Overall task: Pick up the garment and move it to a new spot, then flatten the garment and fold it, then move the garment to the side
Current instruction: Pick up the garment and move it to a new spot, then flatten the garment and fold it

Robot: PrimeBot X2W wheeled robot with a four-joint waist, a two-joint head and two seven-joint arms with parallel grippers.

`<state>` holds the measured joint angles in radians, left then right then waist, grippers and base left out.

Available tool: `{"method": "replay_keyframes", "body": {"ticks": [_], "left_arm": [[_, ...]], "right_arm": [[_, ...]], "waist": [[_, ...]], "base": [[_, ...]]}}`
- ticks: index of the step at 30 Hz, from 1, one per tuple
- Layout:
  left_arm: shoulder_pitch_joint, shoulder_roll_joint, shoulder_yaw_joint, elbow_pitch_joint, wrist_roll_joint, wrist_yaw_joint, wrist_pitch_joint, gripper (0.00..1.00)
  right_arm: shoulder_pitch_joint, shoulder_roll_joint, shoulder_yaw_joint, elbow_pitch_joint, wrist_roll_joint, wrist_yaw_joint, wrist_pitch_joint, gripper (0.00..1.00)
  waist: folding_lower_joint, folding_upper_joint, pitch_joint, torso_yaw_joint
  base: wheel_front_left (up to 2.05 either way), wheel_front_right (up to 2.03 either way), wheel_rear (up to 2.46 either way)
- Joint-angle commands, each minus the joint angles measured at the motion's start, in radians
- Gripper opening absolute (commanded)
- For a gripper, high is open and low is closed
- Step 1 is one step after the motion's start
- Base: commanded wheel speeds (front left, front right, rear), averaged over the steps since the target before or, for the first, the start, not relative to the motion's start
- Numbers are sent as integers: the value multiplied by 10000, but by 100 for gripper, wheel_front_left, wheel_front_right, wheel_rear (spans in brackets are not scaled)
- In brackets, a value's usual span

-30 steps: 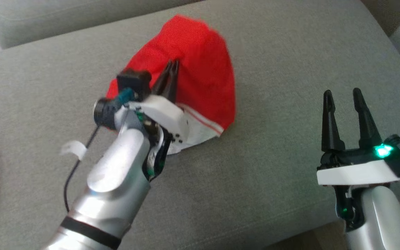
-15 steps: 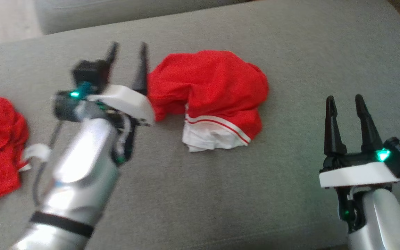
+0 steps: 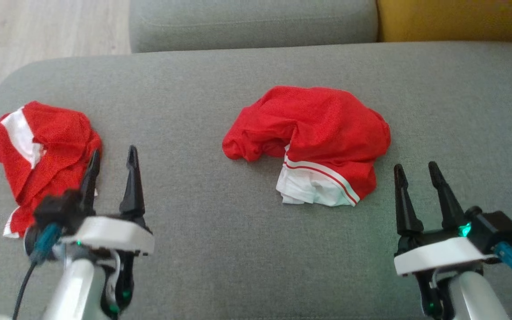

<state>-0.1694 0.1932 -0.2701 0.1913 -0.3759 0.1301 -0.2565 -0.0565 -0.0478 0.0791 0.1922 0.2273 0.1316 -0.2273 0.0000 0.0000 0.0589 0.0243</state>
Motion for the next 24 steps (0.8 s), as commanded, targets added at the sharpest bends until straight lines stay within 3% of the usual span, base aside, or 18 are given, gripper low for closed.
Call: {"method": "replay_keyframes", "body": {"ticks": [1, 9, 16, 24], "left_arm": [[-347, 12, 465, -450, 58, -37, -52, 100], [1045, -1096, 1667, -1003, 713, -865, -52, 100], [911, -1384, 2056, -894, 1091, -1425, -52, 100], [621, -1425, 1893, -831, 1028, -1520, -53, 100]], "right_arm": [[-123, -24, 238, -272, -42, -9, 0, 100], [-125, -24, 318, -97, -103, -9, 10, 100], [-108, -24, 537, 19, -169, -9, 71, 100], [-821, -24, 902, 819, -459, -9, 969, 100]], "waist": [[0, 0, -91, 88], [0, 0, -92, 218], [0, 0, 34, 327], [0, 0, 580, 769]], "base": [[0, 0, 0], [0, 0, 0], [0, 0, 0], [0, 0, 0]]}}
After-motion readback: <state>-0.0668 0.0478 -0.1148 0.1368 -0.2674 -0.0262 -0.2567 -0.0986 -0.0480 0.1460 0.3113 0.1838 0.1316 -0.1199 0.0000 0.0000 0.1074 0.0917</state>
